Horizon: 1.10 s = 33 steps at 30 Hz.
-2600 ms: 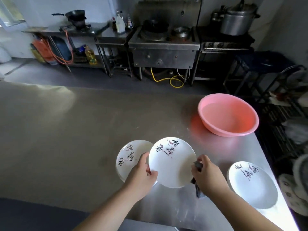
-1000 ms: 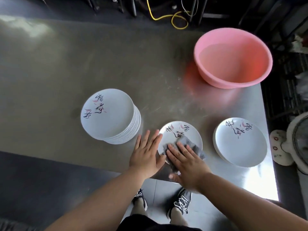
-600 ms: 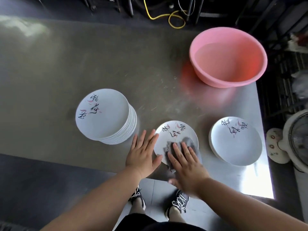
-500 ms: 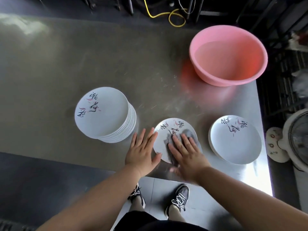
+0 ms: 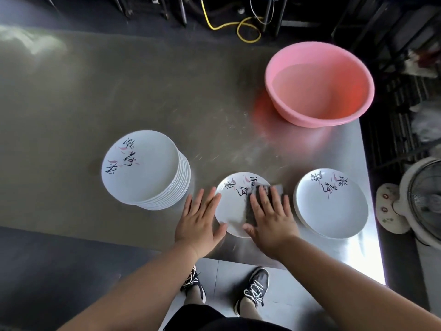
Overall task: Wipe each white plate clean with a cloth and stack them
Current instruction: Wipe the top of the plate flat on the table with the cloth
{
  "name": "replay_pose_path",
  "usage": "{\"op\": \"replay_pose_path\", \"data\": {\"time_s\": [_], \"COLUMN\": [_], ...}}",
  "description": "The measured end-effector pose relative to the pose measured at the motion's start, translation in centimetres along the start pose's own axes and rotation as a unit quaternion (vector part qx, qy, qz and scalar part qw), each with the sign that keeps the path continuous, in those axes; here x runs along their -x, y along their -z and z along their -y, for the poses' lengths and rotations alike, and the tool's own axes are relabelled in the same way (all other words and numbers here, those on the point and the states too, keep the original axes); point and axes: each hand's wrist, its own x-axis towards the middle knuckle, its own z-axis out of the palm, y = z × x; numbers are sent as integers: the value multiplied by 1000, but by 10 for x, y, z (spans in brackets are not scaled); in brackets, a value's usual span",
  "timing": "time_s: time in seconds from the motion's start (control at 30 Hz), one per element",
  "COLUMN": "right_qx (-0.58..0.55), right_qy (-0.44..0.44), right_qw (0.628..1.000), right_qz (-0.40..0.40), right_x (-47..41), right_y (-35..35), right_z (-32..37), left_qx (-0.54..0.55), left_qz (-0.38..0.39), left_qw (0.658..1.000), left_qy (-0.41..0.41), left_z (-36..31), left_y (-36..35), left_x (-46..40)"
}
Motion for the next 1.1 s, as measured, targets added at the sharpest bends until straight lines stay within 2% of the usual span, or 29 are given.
{"op": "replay_pose_path", "data": {"time_s": [0.1,0.27,0.5,0.73,0.97,1.1], "right_qx": [-28,-72,-94,-137,-171,-187], "right_qy": [-17,20,0,-41,-62,-95], "right_qw": [999,997,995,989,981,974], "right_qz": [20,-6,-31,-26,-61,-81], "right_x": [4,56,-29,35,-24,6], "right_y": [0,-27,13,-33,-4,-20], "right_z": [8,18,-23,1,-13,9], "left_qx": [-2,4,7,1,10,37], "left_qz": [3,2,-9,-16,-14,-8], "left_qw": [1000,1000,1000,1000,1000,999], "left_qy": [6,2,3,-2,2,14], "left_z": [1,0,-1,0,0,-1], "left_y": [1,3,4,1,-2,1], "left_x": [1,1,0,1,0,4]}}
